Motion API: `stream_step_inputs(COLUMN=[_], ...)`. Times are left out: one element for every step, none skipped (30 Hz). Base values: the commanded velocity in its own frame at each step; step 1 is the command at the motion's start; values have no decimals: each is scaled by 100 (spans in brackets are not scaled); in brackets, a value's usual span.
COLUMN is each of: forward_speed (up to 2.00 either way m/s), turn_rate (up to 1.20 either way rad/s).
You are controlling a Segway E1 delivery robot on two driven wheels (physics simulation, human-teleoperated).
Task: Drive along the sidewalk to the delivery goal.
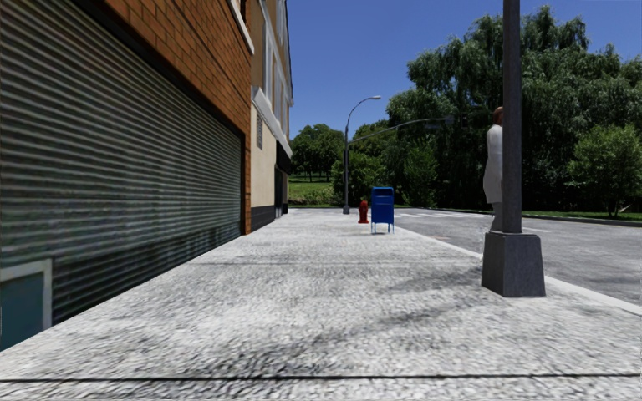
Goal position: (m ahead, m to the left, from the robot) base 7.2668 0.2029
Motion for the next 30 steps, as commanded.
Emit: stream_step_inputs(forward_speed=[200,200,200,200,200,200,200,200,200,200,200,200,200,200,200,200,200,200,200,200,200,200,200,200,200,200,200,200,200,200], turn_rate=[0,0,0,0,0,0,0,0,0,0,0,0,0,0,0,0,0,0,0,0,0,0,0,0,0,0,0,0,0,0])
